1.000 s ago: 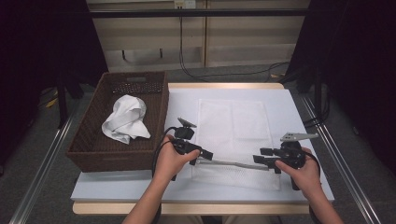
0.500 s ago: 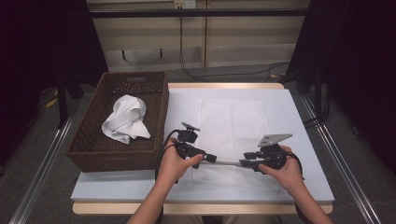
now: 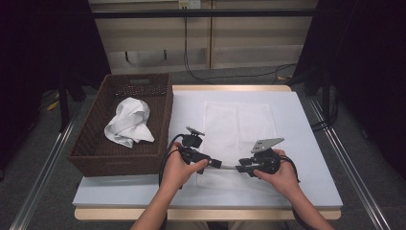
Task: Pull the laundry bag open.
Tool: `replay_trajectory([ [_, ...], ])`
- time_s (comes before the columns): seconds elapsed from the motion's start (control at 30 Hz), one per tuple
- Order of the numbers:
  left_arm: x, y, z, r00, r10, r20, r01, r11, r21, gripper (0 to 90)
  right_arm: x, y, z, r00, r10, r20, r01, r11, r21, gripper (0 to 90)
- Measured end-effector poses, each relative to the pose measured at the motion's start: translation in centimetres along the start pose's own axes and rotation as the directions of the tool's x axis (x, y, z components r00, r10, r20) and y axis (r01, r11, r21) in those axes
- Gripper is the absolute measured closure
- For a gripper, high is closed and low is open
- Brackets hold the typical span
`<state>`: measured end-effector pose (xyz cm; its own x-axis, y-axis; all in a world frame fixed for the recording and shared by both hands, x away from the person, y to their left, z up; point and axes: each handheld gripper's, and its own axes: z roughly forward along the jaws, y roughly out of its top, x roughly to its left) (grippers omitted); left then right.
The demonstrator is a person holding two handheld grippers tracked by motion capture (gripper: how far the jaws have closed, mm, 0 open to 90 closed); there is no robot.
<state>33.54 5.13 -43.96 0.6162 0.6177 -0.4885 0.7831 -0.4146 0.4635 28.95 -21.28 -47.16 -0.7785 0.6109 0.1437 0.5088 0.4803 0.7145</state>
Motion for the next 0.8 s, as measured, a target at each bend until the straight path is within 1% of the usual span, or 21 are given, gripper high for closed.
replay_trajectory([
  [0.07, 0.02, -0.02, 0.00, 1.0000, 0.002, -0.001, -0.002, 1.0000, 0.001, 17.6, 0.03, -0.18, 0.35, 1.0000, -0.001, 0.000, 0.001, 1.0000, 0.006, 67.7],
  [0.1, 0.15, -0.03, -0.05, 0.9999, 0.007, 0.008, -0.007, 0.9999, 0.008, 17.6, -0.01, -0.28, 0.50, 1.0000, -0.005, 0.004, 0.005, 0.9999, 0.015, 67.7],
  [0.13, 0.15, -0.03, -0.05, 0.9999, 0.007, 0.008, -0.007, 0.9999, 0.008, 17.6, -0.09, -0.41, 0.63, 1.0000, -0.003, 0.007, 0.003, 0.9998, 0.019, 67.6],
  [0.17, -0.23, -0.15, 0.26, 0.9984, -0.056, -0.001, 0.056, 0.9977, -0.037, 17.5, -0.17, -0.53, 0.75, 1.0000, 0.002, 0.007, -0.002, 0.9998, 0.018, 68.1],
  [0.2, -0.15, -0.16, 0.22, 0.9986, -0.052, 0.007, 0.052, 0.9982, -0.031, 17.5, -0.26, -0.61, 0.72, 0.9999, 0.010, 0.009, -0.010, 0.9999, 0.013, 68.7],
  [0.23, -0.11, -0.17, 0.21, 0.9989, -0.047, 0.006, 0.047, 0.9985, -0.028, 17.5, -0.32, -0.66, 0.72, 0.9999, 0.012, 0.003, -0.012, 0.9999, 0.007, 69.7],
  [0.3, -0.12, -0.22, 0.28, 0.9991, -0.042, 0.000, 0.042, 0.9988, -0.028, 17.5, -0.32, -0.68, 0.71, 0.9999, 0.007, 0.011, -0.007, 0.9999, 0.008, 71.7],
  [0.33, 0.19, -0.20, 0.09, 1.0000, 0.004, -0.001, -0.004, 1.0000, 0.007, 17.5, -0.31, -0.69, 0.72, 0.9998, 0.010, 0.019, -0.010, 0.9999, 0.007, 72.1],
  [0.37, 0.01, -0.24, 0.20, 0.9998, -0.021, 0.004, 0.021, 0.9997, -0.009, 17.5, -0.34, -0.71, 0.71, 0.9997, 0.018, 0.019, -0.018, 0.9998, 0.007, 73.1],
  [0.4, -0.14, -0.28, 0.29, 0.9993, -0.038, 0.004, 0.038, 0.9990, -0.022, 17.4, -0.36, -0.72, 0.68, 0.9993, 0.028, 0.024, -0.028, 0.9996, 0.007, 75.1],
  [0.43, -0.10, -0.27, 0.24, 0.9996, -0.028, 0.008, 0.028, 0.9995, -0.015, 17.3, -0.33, -0.69, 0.68, 0.9990, 0.030, 0.032, -0.031, 0.9995, 0.010, 76.2],
  [0.53, -0.08, -0.30, 0.22, 0.9997, -0.024, 0.004, 0.024, 0.9996, -0.016, 17.3, -0.42, -0.63, 0.72, 0.9985, 0.044, 0.032, -0.045, 0.9989, 0.011, 79.1],
  [0.57, 0.01, -0.30, 0.17, 0.9999, -0.013, 0.007, 0.013, 0.9999, -0.007, 17.3, -0.44, -0.59, 0.70, 0.9984, 0.043, 0.036, -0.043, 0.9989, 0.016, 80.4],
  [0.6, 0.05, -0.31, 0.16, 0.9999, -0.012, 0.005, 0.012, 0.9999, -0.008, 17.3, -0.47, -0.56, 0.68, 0.9983, 0.041, 0.041, -0.042, 0.9990, 0.019, 82.0],
  [0.63, -0.03, -0.33, 0.22, 0.9997, -0.022, 0.004, 0.022, 0.9996, -0.017, 17.3, -0.50, -0.54, 0.65, 0.9981, 0.043, 0.044, -0.044, 0.9988, 0.022, 83.4],
  [0.7, -0.01, -0.35, 0.27, 0.9997, -0.025, 0.004, 0.025, 0.9995, -0.019, 17.3, -0.54, -0.47, 0.62, 0.9974, 0.058, 0.044, -0.059, 0.9977, 0.032, 85.8],
  [0.73, -0.01, -0.35, 0.27, 0.9997, -0.025, 0.004, 0.025, 0.9995, -0.019, 17.3, -0.54, -0.47, 0.62, 0.9974, 0.058, 0.044, -0.059, 0.9977, 0.032, 85.8],
  [0.77, -0.01, -0.36, 0.29, 0.9997, -0.024, 0.001, 0.024, 0.9995, -0.020, 17.3, -0.64, -0.46, 0.59, 0.9966, 0.068, 0.045, -0.070, 0.9970, 0.034, 86.9],
  [0.8, -0.02, -0.36, 0.33, 0.9996, -0.028, 0.005, 0.028, 0.9994, -0.020, 17.3, -0.75, -0.43, 0.58, 0.9952, 0.091, 0.036, -0.092, 0.9951, 0.036, 87.6],
])
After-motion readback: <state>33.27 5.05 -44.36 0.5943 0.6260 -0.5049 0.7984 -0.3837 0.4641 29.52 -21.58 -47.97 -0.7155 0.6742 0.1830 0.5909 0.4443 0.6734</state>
